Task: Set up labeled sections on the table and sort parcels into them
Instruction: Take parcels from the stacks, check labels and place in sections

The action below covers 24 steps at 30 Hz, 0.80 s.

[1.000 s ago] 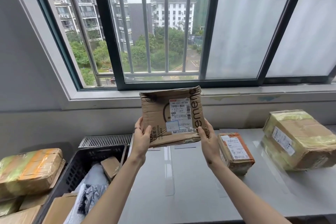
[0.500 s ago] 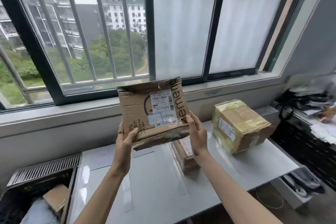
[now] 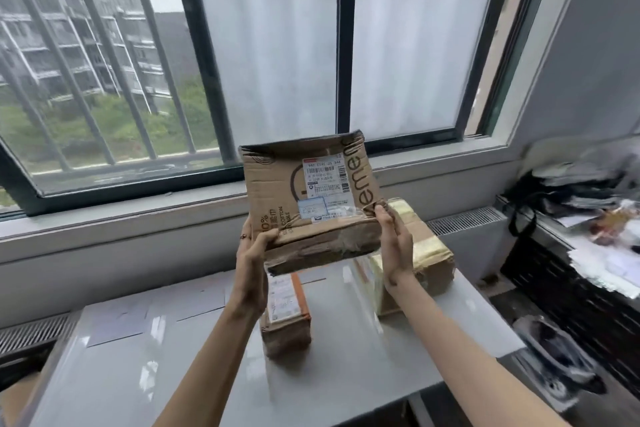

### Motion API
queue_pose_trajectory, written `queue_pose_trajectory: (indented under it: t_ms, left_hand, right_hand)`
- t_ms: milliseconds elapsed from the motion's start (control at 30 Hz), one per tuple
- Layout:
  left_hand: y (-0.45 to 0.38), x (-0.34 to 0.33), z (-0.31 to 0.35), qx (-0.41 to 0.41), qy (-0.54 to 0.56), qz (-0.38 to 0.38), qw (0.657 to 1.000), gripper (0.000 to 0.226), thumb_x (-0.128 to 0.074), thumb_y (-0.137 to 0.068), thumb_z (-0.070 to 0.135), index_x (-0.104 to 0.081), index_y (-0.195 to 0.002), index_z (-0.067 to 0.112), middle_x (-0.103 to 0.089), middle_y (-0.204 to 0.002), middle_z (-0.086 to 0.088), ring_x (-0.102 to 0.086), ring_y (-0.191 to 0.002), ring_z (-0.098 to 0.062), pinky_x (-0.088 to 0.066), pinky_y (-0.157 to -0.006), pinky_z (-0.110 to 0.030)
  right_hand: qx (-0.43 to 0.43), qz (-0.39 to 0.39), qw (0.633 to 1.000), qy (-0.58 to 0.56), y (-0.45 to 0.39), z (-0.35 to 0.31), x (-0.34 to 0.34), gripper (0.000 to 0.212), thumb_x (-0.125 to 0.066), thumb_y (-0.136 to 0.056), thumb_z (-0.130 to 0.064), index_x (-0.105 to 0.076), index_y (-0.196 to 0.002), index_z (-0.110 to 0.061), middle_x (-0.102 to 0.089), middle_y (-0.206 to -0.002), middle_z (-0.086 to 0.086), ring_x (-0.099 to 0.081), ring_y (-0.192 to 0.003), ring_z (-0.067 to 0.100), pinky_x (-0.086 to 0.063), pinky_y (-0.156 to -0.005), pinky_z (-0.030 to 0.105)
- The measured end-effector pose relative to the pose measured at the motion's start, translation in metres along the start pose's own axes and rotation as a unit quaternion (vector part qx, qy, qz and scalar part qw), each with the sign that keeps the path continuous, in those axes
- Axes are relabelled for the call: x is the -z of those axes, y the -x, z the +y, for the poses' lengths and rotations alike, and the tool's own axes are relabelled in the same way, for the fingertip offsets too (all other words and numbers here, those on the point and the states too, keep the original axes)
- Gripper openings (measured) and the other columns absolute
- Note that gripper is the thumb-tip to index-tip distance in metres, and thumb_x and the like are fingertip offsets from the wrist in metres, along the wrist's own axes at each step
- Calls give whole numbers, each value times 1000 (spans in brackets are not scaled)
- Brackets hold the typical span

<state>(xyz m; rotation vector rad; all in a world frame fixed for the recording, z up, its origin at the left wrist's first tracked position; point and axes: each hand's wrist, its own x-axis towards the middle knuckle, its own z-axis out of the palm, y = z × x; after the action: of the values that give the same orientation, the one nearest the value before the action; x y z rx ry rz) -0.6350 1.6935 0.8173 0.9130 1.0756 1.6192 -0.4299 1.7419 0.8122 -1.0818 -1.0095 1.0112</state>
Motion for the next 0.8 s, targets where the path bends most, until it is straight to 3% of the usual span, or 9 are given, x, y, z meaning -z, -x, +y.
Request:
queue_pose_trajectory:
  t_ms: [67, 200, 333, 433, 533, 700, 800]
  left_hand:
    - [-4, -25, -6, 2, -2, 5, 1000, 56, -60, -78, 21, -51, -134, 18, -66, -120, -12, -63, -109, -28, -46, -102, -54]
    - [-13, -65, -11, -13, -16, 12, 1000, 55, -59, -80, 24, -50, -134, 23, -67, -120, -8, -62, -113, -28, -45, -103, -55]
    - [-29, -94, -17, 0, -17, 7, 1000, 74, -67, -72, 41, -43, -141, 27, -67, -121, -2, -59, -119, -24, -40, -109, -54]
    - [-41, -112, -24, 23, -20, -11, 999, 82, -69, -69, 54, -43, -142, 30, -66, -125, 2, -58, -120, -20, -40, -109, -52]
    - [-51, -130, -31, 33, -31, -31, 998, 87, -70, -67, 67, -44, -142, 33, -63, -130, 4, -56, -123, -19, -40, -109, -51]
    - [-52, -159, -39, 26, -30, -58, 998, 52, -53, -85, 59, -56, -129, 32, -70, -117, 3, -67, -106, -17, -53, -88, -40]
    - [-55, -174, -46, 34, -35, -42, 998, 48, -53, -85, 58, -60, -121, 29, -71, -113, 2, -67, -104, -19, -52, -89, -41]
  right_hand:
    - [-8, -4, 1000, -2, -16, -2, 20, 54, -55, -83, -53, -65, -125, -21, -69, -117, -4, -60, -113, 10, -48, -91, 23]
    - [4, -9, 1000, 5, -47, -17, 44, 30, -53, -96, -44, -66, -117, -25, -69, -110, -10, -60, -98, -4, -44, -71, 5]
    - [19, 12, 999, 34, -72, -25, 59, 30, -51, -86, -62, -64, -103, -40, -67, -103, -18, -58, -97, -3, -43, -76, 18]
    - [23, 35, 998, 43, -89, -25, 73, 22, -50, -92, -59, -62, -98, -42, -65, -101, -20, -55, -95, -5, -41, -78, 22]
    - [26, 57, 996, 61, -104, -26, 91, 26, -48, -85, -63, -62, -93, -43, -64, -101, -21, -56, -97, -3, -41, -87, 25]
    - [27, 68, 993, 88, -127, -22, 112, 44, -47, -82, -68, -63, -103, -33, -67, -109, -6, -58, -106, 14, -40, -90, 29]
    - [15, 50, 994, 99, -145, -20, 121, 40, -47, -88, -63, -61, -106, -30, -65, -110, -3, -55, -106, 15, -39, -92, 30]
